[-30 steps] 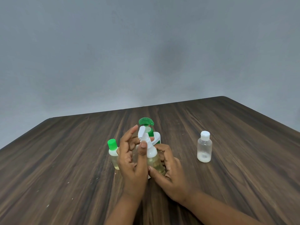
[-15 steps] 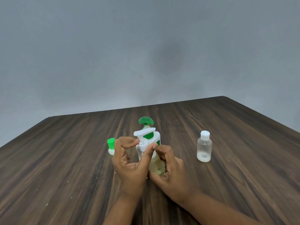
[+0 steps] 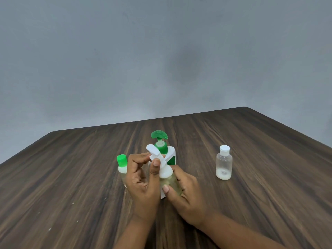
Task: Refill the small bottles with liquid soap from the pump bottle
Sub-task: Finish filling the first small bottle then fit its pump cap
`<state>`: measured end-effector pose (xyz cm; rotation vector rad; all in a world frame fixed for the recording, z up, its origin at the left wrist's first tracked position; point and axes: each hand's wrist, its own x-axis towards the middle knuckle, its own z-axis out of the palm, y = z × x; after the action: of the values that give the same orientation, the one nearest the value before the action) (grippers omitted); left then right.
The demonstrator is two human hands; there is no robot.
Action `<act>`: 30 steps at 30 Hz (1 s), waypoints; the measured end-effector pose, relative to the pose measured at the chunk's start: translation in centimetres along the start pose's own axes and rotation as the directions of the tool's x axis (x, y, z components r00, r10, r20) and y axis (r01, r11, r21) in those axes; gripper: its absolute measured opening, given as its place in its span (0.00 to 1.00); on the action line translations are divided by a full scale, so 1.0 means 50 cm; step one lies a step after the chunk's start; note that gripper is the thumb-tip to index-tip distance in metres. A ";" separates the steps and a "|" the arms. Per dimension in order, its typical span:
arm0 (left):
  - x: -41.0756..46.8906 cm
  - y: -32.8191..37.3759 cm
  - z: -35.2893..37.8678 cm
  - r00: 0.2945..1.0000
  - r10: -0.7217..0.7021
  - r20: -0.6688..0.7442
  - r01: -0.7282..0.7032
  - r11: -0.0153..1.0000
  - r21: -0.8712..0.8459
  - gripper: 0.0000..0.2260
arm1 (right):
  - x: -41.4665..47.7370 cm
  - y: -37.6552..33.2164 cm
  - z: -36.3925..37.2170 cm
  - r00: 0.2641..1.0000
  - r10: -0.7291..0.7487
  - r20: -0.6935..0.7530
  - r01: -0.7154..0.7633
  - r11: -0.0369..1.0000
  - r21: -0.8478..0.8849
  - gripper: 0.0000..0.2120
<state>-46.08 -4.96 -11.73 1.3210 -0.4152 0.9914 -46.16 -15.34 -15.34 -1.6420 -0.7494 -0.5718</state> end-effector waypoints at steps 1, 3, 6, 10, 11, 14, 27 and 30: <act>-0.001 0.002 0.002 1.000 -0.009 0.004 0.009 1.000 -0.013 0.09 | 0.000 0.001 0.000 1.000 0.011 0.013 -0.011 1.000 -0.002 0.13; -0.003 0.004 0.005 1.000 -0.023 0.006 0.023 0.999 -0.031 0.09 | 0.000 0.003 0.000 0.998 0.025 0.054 -0.025 1.000 0.000 0.14; -0.004 0.002 0.006 0.999 -0.029 -0.013 0.028 0.998 -0.053 0.09 | 0.000 0.003 0.002 0.995 0.025 0.094 -0.026 1.000 0.005 0.12; -0.006 0.001 0.007 1.000 -0.012 -0.024 0.011 0.998 -0.061 0.08 | -0.002 0.007 0.003 0.994 0.031 0.106 -0.029 0.999 -0.025 0.12; -0.006 0.001 0.008 1.000 -0.012 -0.026 0.011 0.998 -0.063 0.08 | -0.003 0.008 0.002 0.994 0.032 0.108 -0.027 0.999 -0.046 0.12; -0.004 -0.001 0.005 0.999 -0.018 -0.030 0.016 0.998 -0.068 0.09 | -0.004 0.010 0.003 0.994 0.024 0.106 -0.013 0.994 -0.106 0.12; -0.001 -0.006 0.001 0.999 0.013 0.035 -0.013 1.000 -0.020 0.08 | -0.006 0.017 0.004 0.997 0.030 0.074 -0.022 0.994 -0.105 0.14; -0.004 0.001 0.002 0.998 -0.002 0.064 0.002 1.000 -0.004 0.07 | -0.006 0.015 0.003 0.997 0.032 0.072 -0.024 0.994 -0.108 0.20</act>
<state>-46.20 -5.11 -11.85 1.3521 -0.4638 0.9483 -45.79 -15.34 -16.07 -1.7776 -0.7596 -0.5419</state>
